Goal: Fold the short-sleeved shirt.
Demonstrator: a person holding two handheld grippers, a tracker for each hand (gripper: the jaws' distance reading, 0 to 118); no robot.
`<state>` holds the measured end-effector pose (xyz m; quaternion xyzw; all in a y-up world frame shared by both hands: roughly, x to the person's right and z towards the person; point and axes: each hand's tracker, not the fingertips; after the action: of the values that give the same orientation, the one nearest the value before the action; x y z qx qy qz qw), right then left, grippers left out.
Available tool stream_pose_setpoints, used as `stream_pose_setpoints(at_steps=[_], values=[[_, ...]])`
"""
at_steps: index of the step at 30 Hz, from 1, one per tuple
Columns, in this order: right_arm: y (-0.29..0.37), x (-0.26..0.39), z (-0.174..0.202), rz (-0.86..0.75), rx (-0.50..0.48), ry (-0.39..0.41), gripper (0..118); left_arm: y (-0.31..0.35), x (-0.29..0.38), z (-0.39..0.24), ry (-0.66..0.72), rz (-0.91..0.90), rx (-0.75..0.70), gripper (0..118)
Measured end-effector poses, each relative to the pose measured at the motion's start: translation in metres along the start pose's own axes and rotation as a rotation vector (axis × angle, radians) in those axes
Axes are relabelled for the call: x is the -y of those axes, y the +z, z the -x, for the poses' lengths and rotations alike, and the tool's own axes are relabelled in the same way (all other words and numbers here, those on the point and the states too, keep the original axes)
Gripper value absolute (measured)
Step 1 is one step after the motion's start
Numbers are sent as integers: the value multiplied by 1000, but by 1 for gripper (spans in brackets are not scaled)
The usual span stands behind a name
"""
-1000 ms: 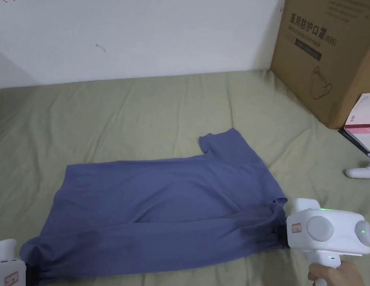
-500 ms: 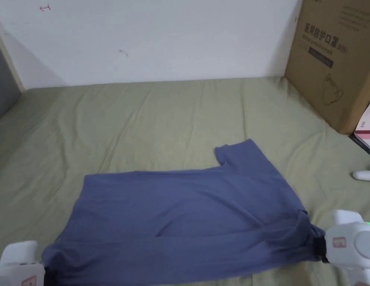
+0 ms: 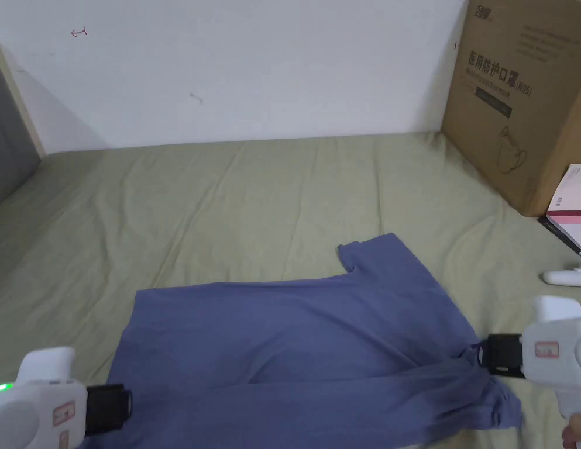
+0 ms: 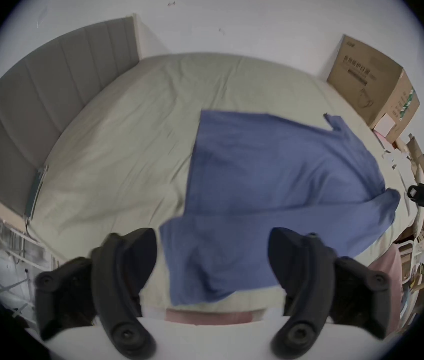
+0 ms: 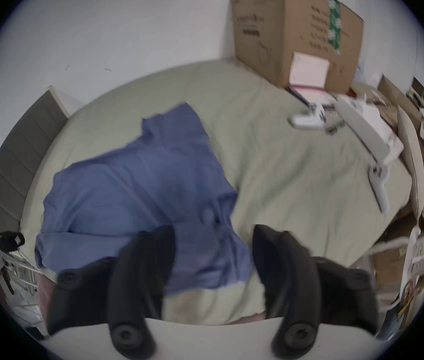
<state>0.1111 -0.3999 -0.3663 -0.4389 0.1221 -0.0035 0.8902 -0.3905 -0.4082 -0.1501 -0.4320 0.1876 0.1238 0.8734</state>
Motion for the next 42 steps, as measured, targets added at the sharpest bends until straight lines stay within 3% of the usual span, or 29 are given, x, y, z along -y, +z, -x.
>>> stream_pose_setpoints(at_steps=[1,2,6,9,15,16,17,18,19,27,32,33,36,38,42], values=[[1,-9,10,-13,-3,29,0,-1,-8,-5,-13,-24,19,19],[3,-16,19,-16,-3,62,0,-4,-14,-10,-28,-30,19,0],[-24,-28,50,32,-23,97,0,-31,-29,-30,-73,-11,-8,0],[-48,-28,53,56,-33,46,0,-43,-35,-35,-14,-1,89,0],[-109,-75,43,69,-42,30,0,-66,-58,-35,-77,14,30,0],[-120,-90,40,63,-46,12,18,-72,-64,-32,-70,14,30,0],[-133,-106,37,58,-44,2,48,-76,-69,-30,-54,17,33,0],[-147,-120,35,63,-39,2,86,-80,-73,-28,-38,20,38,0],[-164,-135,36,102,-25,8,108,-85,-78,-25,-19,23,46,0],[-262,-181,29,214,27,-24,107,-121,-96,-23,-20,64,2,0],[-286,-179,33,255,30,66,85,-134,-101,-19,6,83,23,0],[-287,-179,35,260,33,62,72,-135,-101,-20,3,81,20,0],[-274,-178,44,208,65,142,4,-136,-100,-21,-15,84,12,0],[-271,-178,47,215,-14,161,3,-137,-100,-22,-21,84,13,0],[-266,-180,45,207,0,123,3,-138,-103,-18,7,78,26,0]])
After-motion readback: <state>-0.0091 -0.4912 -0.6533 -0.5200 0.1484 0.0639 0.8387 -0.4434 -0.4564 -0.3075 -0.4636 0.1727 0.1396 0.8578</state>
